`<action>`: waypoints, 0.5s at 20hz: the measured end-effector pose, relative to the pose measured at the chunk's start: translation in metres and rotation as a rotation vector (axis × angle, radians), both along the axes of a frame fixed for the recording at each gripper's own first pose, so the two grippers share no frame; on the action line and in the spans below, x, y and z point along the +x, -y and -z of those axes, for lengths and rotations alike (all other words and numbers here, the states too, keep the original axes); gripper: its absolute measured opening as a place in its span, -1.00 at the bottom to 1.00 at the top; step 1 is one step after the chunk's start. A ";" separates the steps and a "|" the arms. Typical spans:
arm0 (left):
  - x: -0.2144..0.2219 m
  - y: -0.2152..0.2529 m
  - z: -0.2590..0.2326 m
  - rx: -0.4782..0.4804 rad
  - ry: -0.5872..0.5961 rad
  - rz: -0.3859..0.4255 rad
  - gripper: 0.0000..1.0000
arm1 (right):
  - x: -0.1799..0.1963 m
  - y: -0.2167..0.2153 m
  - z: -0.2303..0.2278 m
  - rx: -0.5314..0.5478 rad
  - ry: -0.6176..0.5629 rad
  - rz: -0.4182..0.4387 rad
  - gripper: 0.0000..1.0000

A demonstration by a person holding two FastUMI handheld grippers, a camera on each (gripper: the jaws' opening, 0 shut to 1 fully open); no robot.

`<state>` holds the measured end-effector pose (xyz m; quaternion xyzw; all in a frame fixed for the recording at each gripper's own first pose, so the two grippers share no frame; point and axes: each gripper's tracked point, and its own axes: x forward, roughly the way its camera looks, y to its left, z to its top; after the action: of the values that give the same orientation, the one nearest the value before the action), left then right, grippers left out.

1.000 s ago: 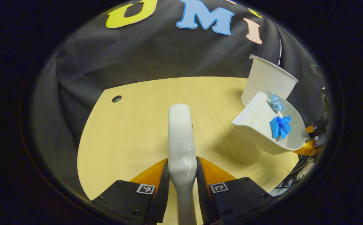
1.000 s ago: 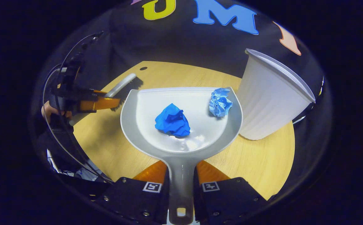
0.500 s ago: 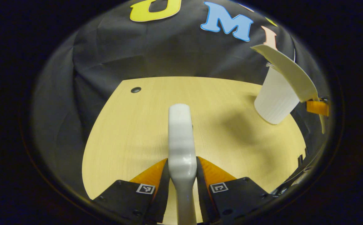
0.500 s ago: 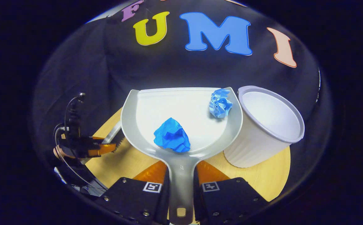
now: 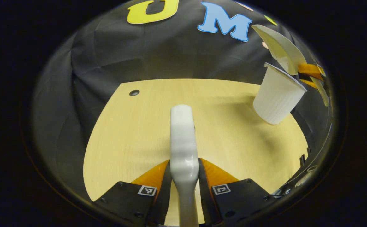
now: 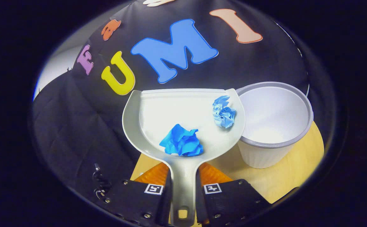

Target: Pick up the small broom and dustpan from the desktop, sweep the trash into the dustpan with the broom, and then empty the trash into the garbage bin.

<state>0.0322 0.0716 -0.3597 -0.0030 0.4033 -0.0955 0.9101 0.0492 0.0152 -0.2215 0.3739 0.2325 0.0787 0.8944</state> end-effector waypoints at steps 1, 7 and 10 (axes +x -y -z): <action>-0.003 0.002 0.001 0.002 0.002 0.006 -0.06 | 0.000 0.001 -0.009 0.071 0.004 0.023 -0.36; -0.008 0.021 0.000 0.008 -0.003 0.046 0.04 | 0.005 0.008 -0.048 0.503 0.049 0.150 -0.36; -0.008 0.031 -0.002 0.007 -0.006 0.061 -0.06 | 0.006 0.013 -0.059 0.613 0.062 0.190 -0.36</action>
<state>0.0243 0.0401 -0.3580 0.0122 0.4061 -0.1218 0.9056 0.0554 0.0019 -0.1622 0.6434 0.1344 0.0726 0.7501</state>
